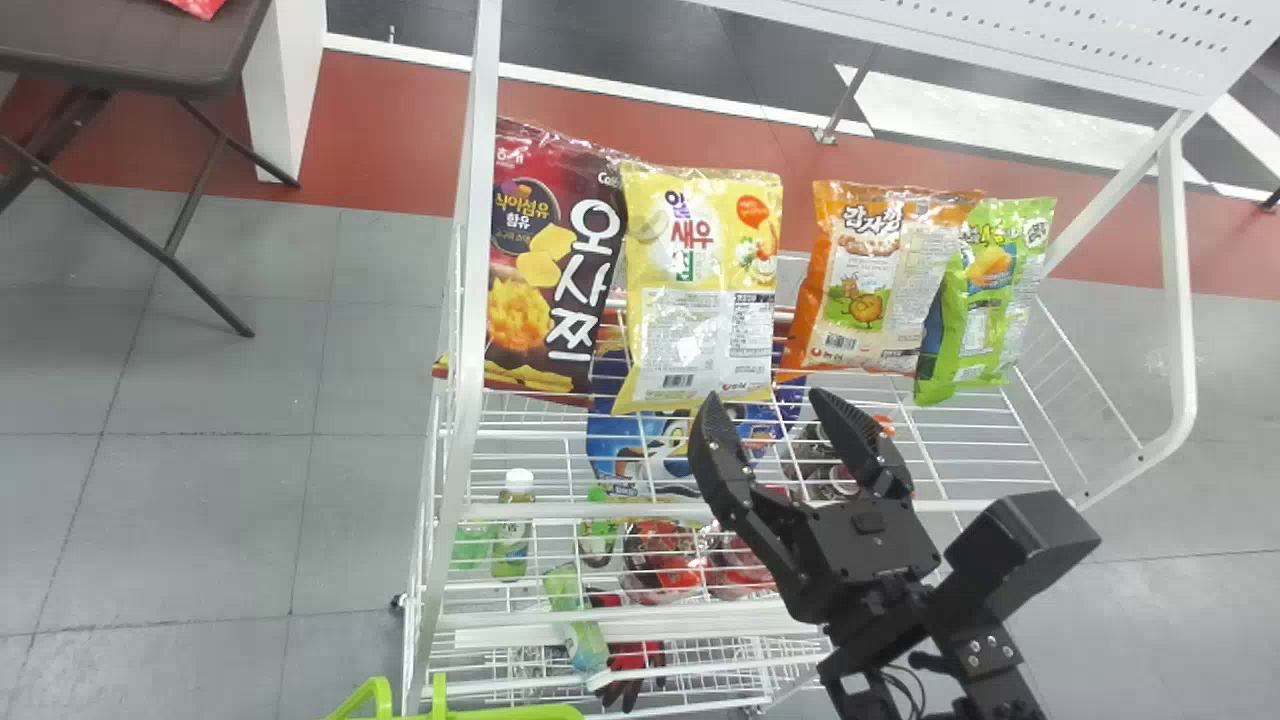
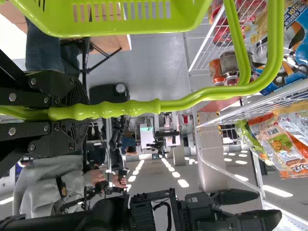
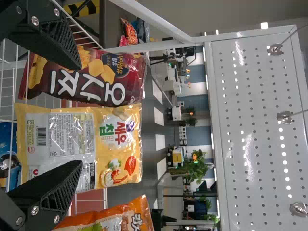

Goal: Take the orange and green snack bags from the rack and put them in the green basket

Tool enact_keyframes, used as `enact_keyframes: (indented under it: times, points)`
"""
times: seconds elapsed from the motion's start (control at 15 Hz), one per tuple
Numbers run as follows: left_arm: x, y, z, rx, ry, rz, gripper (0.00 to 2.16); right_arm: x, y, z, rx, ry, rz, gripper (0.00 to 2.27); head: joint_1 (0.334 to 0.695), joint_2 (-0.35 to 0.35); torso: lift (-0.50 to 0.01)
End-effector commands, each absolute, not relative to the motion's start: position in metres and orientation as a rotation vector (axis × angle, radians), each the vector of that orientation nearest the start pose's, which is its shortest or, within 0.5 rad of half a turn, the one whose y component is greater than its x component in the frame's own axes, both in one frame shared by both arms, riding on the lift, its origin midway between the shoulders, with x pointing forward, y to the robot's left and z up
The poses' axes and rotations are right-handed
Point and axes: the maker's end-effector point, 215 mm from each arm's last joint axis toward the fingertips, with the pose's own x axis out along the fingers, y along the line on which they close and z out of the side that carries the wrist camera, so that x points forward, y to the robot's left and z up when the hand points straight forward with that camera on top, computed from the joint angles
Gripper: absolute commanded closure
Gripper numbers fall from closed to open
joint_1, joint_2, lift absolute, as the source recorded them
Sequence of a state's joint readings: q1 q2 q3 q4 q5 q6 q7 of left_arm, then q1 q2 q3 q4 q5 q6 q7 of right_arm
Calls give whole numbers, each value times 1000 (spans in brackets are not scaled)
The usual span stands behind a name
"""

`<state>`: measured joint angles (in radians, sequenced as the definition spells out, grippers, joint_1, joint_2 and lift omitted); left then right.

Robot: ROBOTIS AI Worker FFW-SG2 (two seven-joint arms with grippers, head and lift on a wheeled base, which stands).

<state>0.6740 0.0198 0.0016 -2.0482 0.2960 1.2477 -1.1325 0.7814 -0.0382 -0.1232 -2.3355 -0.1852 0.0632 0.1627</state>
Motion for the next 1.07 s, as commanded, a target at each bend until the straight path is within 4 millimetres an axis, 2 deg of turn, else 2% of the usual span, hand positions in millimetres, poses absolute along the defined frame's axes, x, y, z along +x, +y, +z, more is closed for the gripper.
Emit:
enact_keyframes:
  times: [0.0, 0.33, 0.53, 0.67, 0.93, 1.0]
  points:
    - [115, -1, -469, -1050, 1142, -1067, 2128, 378, -257, -304, 83, 60, 86, 120, 695, -350, 0]
    - [109, -9, -472, -1030, 1165, -1079, 2128, 397, -297, -296, 74, 34, 63, 120, 695, -350, 0]
    - [105, -10, -477, -1016, 1182, -1075, 2128, 412, -325, -312, 72, 57, 43, 120, 695, -350, 0]
    - [100, -14, -480, -1000, 1200, -1079, 2128, 429, -346, -331, 61, 90, 21, 124, 695, -350, 0]
    - [100, -22, -487, -975, 1226, -1100, 2128, 437, -399, -342, 47, 100, -48, 127, 695, -350, 0]
    - [99, -22, -487, -971, 1228, -1105, 2128, 446, -408, -344, 44, 102, -59, 127, 695, -350, 0]
